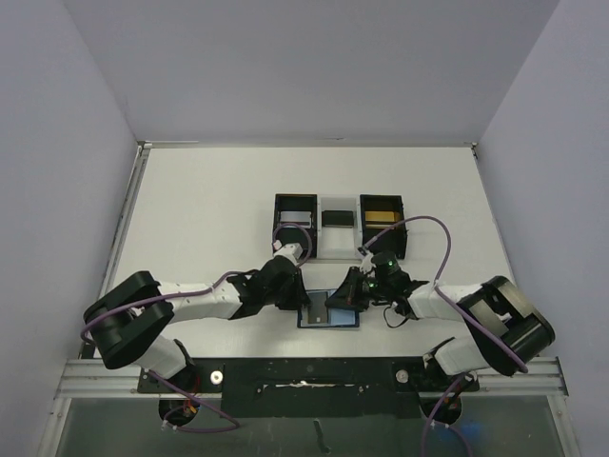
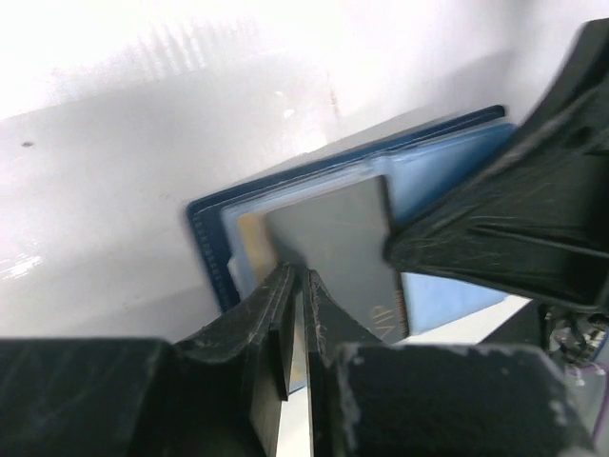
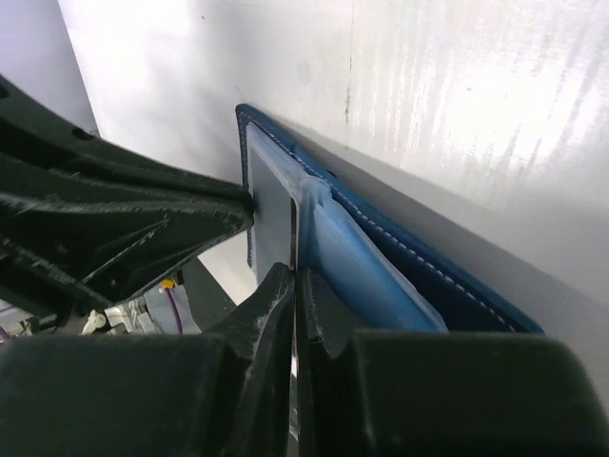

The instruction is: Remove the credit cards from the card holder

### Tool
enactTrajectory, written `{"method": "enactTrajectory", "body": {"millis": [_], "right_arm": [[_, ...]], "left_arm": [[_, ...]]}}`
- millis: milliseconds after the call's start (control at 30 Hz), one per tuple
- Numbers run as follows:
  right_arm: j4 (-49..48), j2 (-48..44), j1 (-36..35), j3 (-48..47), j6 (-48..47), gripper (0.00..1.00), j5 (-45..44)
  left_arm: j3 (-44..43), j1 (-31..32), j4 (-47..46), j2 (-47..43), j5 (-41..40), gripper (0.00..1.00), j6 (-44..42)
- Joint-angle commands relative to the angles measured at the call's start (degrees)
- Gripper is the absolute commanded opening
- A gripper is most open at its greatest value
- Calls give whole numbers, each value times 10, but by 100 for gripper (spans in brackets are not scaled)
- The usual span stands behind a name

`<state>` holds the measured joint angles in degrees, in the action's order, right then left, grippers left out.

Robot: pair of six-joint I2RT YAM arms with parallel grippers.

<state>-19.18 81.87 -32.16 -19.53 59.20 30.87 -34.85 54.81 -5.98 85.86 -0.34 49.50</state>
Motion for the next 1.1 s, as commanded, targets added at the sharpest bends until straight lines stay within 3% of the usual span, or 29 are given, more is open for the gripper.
{"method": "enactTrajectory", "body": {"millis": [0,367,600,1067], "right_arm": [[-23,-46,23,16,-16,0,25],[13,-29,67,29,-27,0,85],[96,-46,124,26,-99,0,119],[172,-47,154,13,-174,0,142]], "left_arm": [[22,3,51,-6,-21,9,-12],[16,18,32,24,0,6,-35],[11,21,56,39,-23,3,-28],[-4,21,68,46,-27,2,-38]]}}
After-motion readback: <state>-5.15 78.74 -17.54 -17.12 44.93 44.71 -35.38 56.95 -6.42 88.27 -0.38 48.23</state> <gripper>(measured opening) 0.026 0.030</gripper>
